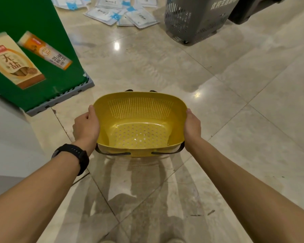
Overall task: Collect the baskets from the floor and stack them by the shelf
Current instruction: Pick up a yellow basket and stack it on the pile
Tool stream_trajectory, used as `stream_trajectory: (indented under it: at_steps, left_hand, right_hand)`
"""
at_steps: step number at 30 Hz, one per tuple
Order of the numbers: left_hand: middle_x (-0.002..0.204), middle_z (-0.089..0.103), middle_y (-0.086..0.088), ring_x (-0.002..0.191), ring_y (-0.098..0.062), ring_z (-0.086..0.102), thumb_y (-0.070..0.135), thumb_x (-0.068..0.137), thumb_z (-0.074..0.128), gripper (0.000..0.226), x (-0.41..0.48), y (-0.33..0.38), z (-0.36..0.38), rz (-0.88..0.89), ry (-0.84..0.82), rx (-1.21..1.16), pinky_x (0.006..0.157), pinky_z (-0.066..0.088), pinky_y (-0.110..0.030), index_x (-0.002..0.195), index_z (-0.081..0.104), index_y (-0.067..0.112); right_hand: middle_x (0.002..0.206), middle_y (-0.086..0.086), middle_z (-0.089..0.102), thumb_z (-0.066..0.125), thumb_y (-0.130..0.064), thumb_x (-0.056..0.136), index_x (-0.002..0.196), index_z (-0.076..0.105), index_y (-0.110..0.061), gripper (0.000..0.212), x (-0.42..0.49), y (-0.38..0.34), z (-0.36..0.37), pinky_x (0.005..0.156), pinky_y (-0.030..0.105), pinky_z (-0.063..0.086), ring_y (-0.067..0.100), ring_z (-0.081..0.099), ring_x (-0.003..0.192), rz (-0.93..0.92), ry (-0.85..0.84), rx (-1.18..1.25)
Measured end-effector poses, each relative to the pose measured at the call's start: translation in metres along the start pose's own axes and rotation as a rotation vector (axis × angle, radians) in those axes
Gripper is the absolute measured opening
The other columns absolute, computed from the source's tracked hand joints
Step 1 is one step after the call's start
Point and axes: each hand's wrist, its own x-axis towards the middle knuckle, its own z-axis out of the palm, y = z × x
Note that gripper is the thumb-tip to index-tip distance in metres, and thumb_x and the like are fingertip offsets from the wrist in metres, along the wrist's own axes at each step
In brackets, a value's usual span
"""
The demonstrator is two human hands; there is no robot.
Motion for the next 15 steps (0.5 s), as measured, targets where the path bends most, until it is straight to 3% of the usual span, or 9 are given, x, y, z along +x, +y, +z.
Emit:
stream_trajectory:
  at_steps: [7,10,15]
  left_hand:
    - [0.058,0.043,-0.005,0.053,-0.026,0.038,0.06,0.099,0.035,0.058,0.001,-0.003,0.0,0.02,0.022,0.016,0.053,0.025,-0.032,0.06,0.038,0.017]
    - [0.059,0.045,-0.004,0.054,-0.025,0.039,0.06,0.099,0.035,0.058,-0.001,-0.001,0.0,-0.002,0.022,0.01,0.053,0.025,-0.032,0.059,0.039,0.018]
    - [0.057,0.043,-0.004,0.053,-0.024,0.038,0.06,0.099,0.037,0.059,-0.008,0.006,-0.007,-0.021,0.026,0.013,0.052,0.024,-0.032,0.057,0.038,0.019]
  right_hand:
    - [0.13,0.006,0.062,0.032,-0.046,0.104,0.133,0.058,-0.02,0.046,-0.006,-0.005,0.001,0.108,0.048,0.044,0.028,0.057,0.12,-0.003,0.008,-0.005]
    - [0.121,0.004,0.063,0.033,-0.045,0.104,0.119,0.061,-0.023,0.039,-0.009,-0.01,0.001,0.105,0.049,0.046,0.027,0.059,0.115,0.004,0.007,-0.013]
    - [0.118,0.006,0.065,0.033,-0.043,0.104,0.114,0.064,-0.022,0.039,-0.016,-0.023,-0.001,0.104,0.049,0.046,0.028,0.06,0.112,-0.001,0.009,-0.026]
